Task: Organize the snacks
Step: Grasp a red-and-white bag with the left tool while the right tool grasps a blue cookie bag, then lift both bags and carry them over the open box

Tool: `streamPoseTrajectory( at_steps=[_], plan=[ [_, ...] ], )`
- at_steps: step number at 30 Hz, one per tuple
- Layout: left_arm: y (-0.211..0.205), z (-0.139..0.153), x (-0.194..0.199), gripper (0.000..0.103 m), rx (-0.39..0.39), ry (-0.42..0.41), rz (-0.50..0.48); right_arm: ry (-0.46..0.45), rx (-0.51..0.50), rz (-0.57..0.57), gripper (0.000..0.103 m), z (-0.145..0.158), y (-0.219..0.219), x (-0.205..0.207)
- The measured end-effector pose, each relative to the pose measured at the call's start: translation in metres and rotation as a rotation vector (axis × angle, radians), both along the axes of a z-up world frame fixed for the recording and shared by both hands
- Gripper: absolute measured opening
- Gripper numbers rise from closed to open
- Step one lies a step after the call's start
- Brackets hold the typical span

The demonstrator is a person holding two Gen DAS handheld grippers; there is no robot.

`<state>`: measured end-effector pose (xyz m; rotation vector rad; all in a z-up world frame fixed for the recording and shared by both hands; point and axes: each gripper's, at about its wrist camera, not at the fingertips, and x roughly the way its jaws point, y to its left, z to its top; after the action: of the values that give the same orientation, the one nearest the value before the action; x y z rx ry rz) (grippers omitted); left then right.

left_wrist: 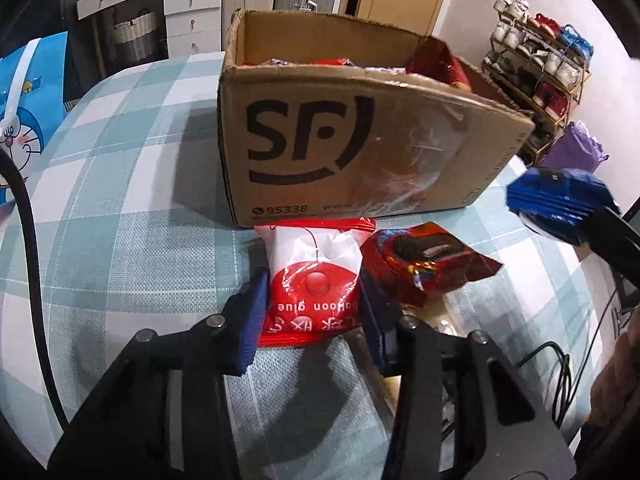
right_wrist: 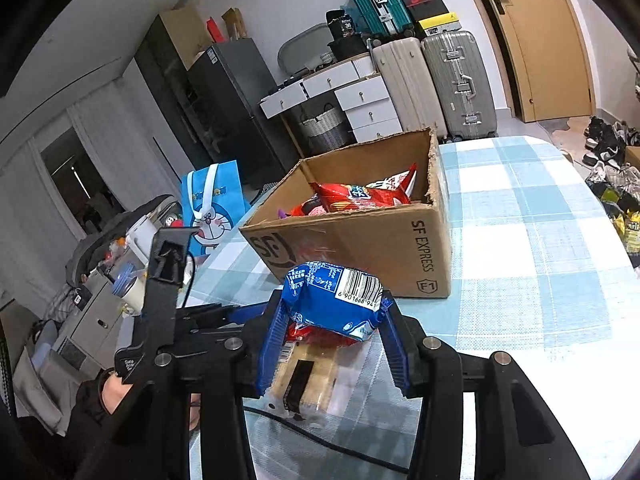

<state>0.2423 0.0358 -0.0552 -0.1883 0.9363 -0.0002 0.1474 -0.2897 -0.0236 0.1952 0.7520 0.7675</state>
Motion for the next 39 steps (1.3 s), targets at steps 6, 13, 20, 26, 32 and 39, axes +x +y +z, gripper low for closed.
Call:
streamPoseTrajectory(
  at_steps=[6,13,20,26,32,39],
  plan=[
    [0.003,0.014,-0.014,0.040,-0.026,-0.037,0.009,-0.008,0.002,-0.012,0.045,0.003,-0.004,-0.002],
    [0.016,0.044,-0.047,0.040,-0.040,-0.104,0.030,-0.041,0.009,-0.024,0.045,0.015,-0.010,-0.008],
    [0.016,0.080,-0.065,0.040,-0.062,-0.163,0.021,-0.085,0.011,-0.038,0.045,0.031,-0.012,-0.013],
    [0.009,0.110,-0.068,0.040,-0.051,-0.200,0.015,-0.121,0.005,-0.057,0.045,0.046,-0.015,-0.012],
    [0.010,0.131,-0.060,0.040,-0.034,-0.236,0.018,-0.150,0.000,-0.076,0.045,0.060,-0.015,-0.002],
    [0.010,0.131,-0.054,0.040,-0.040,-0.224,0.015,-0.120,-0.039,-0.075,0.041,0.046,-0.008,0.012]
  ],
)
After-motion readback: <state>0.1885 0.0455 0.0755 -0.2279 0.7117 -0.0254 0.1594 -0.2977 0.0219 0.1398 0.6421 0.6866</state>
